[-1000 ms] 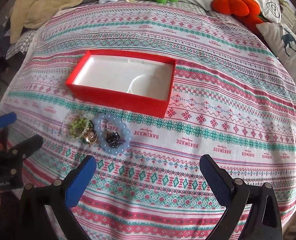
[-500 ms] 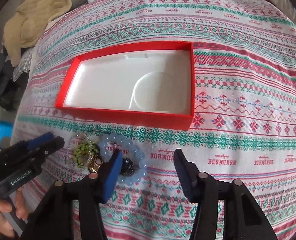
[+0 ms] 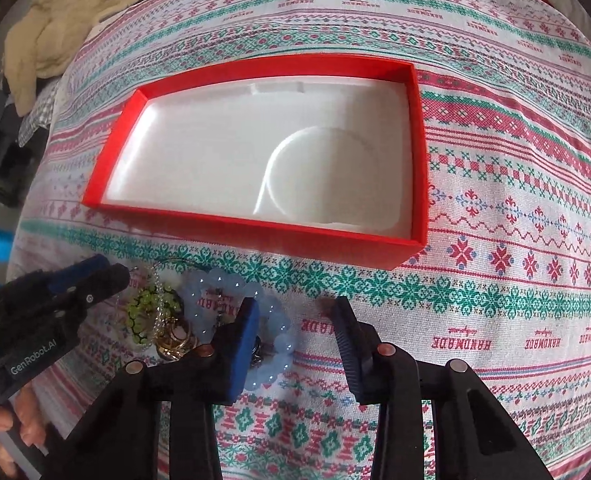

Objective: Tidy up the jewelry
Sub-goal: 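Grasp the silver bead bracelet with the left tool while the right tool grasps the light blue bead bracelet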

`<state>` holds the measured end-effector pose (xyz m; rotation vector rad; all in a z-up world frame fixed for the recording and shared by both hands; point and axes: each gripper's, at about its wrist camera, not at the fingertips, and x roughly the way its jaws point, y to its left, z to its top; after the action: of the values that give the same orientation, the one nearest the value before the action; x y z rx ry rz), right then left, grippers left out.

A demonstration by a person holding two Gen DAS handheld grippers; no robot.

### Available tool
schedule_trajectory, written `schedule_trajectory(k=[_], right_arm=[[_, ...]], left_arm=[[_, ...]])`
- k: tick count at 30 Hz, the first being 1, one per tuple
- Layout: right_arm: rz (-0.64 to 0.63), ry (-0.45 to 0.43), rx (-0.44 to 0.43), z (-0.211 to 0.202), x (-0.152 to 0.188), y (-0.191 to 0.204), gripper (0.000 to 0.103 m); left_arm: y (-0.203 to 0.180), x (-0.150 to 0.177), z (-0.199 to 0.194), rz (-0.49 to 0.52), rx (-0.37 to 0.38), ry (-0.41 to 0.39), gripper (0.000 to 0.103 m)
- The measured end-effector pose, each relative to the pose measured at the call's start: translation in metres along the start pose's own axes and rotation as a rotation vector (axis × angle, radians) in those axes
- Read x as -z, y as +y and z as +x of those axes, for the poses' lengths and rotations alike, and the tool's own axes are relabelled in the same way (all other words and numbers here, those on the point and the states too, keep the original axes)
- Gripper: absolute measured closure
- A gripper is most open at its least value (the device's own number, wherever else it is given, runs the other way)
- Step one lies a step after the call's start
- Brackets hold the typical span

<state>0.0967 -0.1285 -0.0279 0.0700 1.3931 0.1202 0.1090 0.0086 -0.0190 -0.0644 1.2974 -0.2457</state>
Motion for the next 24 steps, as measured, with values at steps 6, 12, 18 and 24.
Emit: schedule_trajectory(k=[6, 12, 18, 24], right_arm=[[-0.027, -0.003, 0.033, 0.013, -0.003, 0.015, 0.066], [-0.108, -0.028, 0.104, 0.022, 0.006, 0.036, 0.067], [-0.132, -0.052, 0.145, 0.031, 0.012, 0.052, 0.091], [-0.107, -0.065, 0.095, 0.024, 0.014, 0.054, 0.092]], left_arm=[[-0.013, -0.003, 0.012, 0.037, -0.039, 0.013, 0.072], [-0.015, -0.006, 0.021, 0.033, -0.088, 0.014, 0.091], [-0.009, -0.002, 0.020, 0.032, -0.103, 0.007, 0.098], [-0.004, 0.004, 0.000, 0.034, -0.078, -0.022, 0.098]])
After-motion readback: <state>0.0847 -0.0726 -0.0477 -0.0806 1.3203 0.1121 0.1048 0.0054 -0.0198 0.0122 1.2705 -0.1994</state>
